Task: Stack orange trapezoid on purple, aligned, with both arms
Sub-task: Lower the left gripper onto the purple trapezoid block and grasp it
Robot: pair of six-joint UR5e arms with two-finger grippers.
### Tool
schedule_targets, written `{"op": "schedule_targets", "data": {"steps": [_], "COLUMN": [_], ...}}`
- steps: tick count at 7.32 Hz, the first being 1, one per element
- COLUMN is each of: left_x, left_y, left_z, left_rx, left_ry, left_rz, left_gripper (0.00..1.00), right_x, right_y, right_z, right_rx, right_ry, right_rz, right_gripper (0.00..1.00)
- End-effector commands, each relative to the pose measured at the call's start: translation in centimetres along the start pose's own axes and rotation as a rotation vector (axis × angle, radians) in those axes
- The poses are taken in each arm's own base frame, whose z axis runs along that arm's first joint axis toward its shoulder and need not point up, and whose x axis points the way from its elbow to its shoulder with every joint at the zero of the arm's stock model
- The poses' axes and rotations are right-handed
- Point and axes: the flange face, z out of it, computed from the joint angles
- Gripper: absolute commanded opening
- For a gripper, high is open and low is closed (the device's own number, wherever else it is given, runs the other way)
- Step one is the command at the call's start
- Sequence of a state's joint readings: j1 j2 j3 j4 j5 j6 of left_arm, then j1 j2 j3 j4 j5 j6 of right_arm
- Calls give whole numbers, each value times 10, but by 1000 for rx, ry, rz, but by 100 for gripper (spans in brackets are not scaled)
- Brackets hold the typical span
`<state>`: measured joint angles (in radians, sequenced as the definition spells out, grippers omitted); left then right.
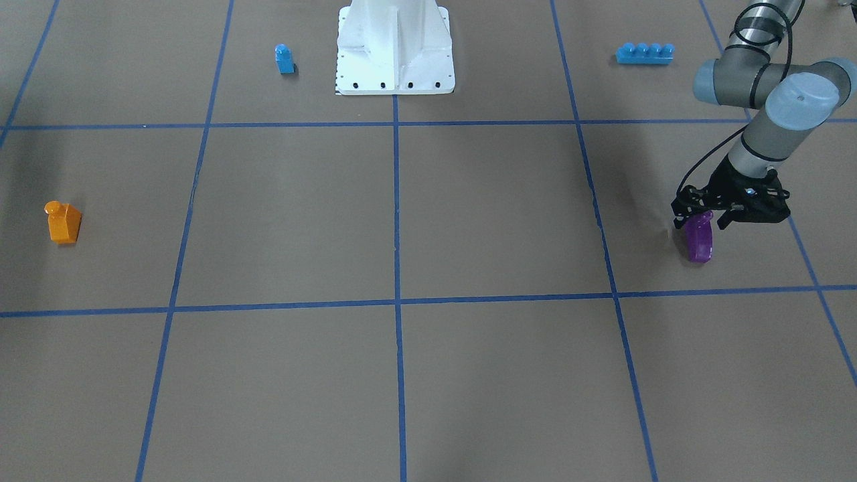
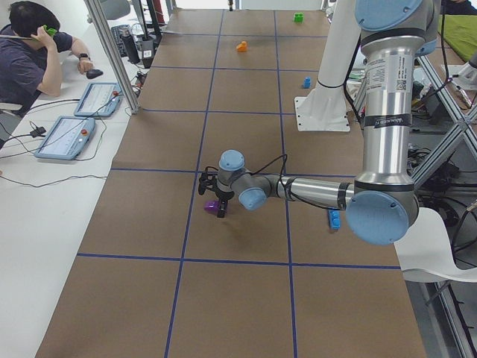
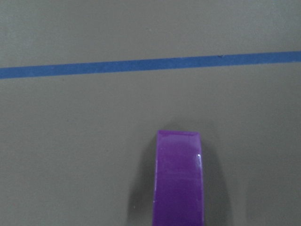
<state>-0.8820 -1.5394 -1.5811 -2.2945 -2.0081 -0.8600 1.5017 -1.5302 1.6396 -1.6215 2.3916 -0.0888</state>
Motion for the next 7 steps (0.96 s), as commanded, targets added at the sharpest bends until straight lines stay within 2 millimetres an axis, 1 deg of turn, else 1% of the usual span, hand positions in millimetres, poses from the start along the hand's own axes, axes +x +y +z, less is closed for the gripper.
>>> {"op": "schedule_targets", "data": {"steps": [1, 2, 3, 4, 5, 6, 7], "left_x": [0, 6, 8, 7, 46, 93, 145], "left_y": [4, 5, 0, -20, -44, -75, -103], "left_z": [-3, -7, -20, -48, -72, -91, -106], "left_rx": [-23, -48, -75, -72, -51, -43, -29], "left_ry": [17, 52, 106, 136, 150, 159, 182], "left_rz": [4, 6, -5, -43, -32, -22, 5], "left_gripper": [0, 0, 0, 0, 0, 0, 0], "right_x": [-3, -5, -6, -8, -8, -8, -9], "right_y": [-4, -7, -8, -11, -11, -11, -12], "right_z": [-3, -5, -6, -9, -8, -9, -9], "right_rx": [6, 11, 12, 17, 16, 18, 19], "right_ry": [-1, 0, 0, 2, 2, 0, 0], "right_rz": [-5, -11, -12, -17, -15, -10, -9], "right_gripper": [100, 100, 100, 100, 100, 100, 100]}}
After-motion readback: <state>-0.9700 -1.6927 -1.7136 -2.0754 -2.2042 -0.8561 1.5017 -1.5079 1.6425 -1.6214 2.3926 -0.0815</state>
